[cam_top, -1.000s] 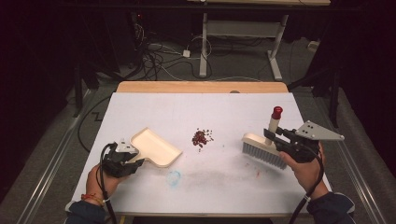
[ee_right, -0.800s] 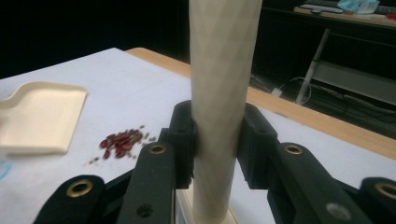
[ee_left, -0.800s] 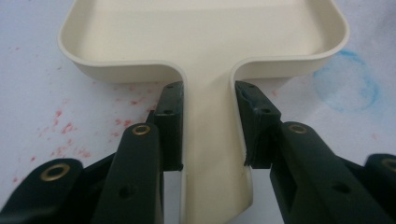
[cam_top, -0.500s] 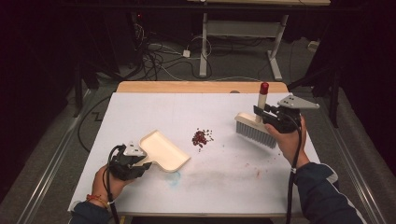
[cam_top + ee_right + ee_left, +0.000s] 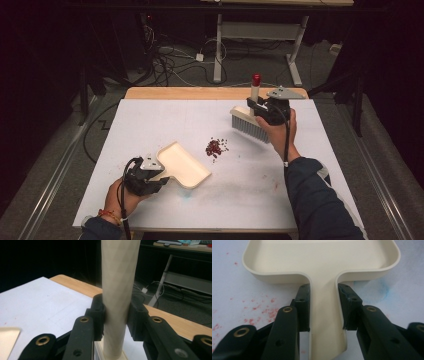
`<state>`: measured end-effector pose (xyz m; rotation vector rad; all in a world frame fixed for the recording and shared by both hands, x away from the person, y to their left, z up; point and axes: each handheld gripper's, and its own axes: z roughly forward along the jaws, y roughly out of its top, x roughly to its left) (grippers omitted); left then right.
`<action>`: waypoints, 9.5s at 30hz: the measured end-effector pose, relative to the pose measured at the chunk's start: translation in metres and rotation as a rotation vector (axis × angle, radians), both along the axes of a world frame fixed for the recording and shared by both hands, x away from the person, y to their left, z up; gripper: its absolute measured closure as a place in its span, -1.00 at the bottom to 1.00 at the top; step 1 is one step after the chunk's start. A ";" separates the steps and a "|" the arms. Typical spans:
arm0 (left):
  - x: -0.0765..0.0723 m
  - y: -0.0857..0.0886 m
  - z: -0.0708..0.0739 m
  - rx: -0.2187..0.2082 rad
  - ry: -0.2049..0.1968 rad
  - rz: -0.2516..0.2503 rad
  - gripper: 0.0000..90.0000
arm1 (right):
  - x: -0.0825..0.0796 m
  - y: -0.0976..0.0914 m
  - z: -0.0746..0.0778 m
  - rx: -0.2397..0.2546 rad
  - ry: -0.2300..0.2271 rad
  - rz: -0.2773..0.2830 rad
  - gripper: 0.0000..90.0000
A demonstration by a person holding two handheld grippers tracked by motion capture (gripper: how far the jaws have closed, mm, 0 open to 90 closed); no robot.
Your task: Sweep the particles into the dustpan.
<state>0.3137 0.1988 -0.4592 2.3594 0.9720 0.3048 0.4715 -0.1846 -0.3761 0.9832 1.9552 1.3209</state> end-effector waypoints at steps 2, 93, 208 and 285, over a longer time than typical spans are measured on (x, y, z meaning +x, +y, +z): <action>0.000 -0.001 -0.001 0.001 0.000 0.000 0.42 | 0.001 0.004 -0.003 0.012 0.001 -0.005 0.58; 0.015 -0.042 -0.019 0.015 0.035 -0.007 0.41 | -0.112 0.081 0.005 0.076 -0.014 0.202 0.58; -0.013 -0.061 -0.015 0.058 0.035 -0.146 0.41 | -0.167 -0.062 -0.011 -0.088 -0.032 -0.104 0.57; 0.016 -0.014 -0.019 0.011 0.101 0.026 0.41 | -0.080 0.073 -0.018 -0.071 -0.120 0.136 0.57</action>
